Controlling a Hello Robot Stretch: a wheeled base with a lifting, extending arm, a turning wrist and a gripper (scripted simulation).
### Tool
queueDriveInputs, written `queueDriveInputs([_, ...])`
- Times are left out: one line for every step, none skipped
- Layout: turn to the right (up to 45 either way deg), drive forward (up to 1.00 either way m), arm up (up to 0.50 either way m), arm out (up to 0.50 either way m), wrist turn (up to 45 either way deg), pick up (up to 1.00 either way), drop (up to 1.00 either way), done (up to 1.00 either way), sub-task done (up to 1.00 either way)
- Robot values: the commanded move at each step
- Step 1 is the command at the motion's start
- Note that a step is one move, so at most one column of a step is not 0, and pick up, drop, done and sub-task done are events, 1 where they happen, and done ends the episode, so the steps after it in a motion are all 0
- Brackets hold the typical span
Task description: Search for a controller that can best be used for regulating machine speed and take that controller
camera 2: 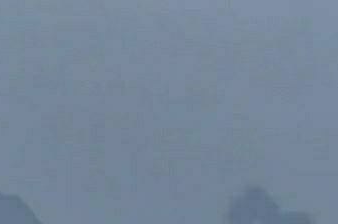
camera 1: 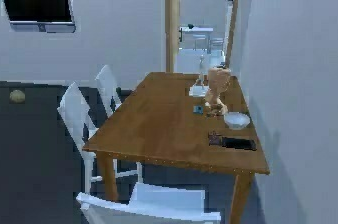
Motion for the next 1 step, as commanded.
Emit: queueDriveInputs([-45.0,0.00,0.00,0.00,0.0,0.00,0.00,0.00,0.00])
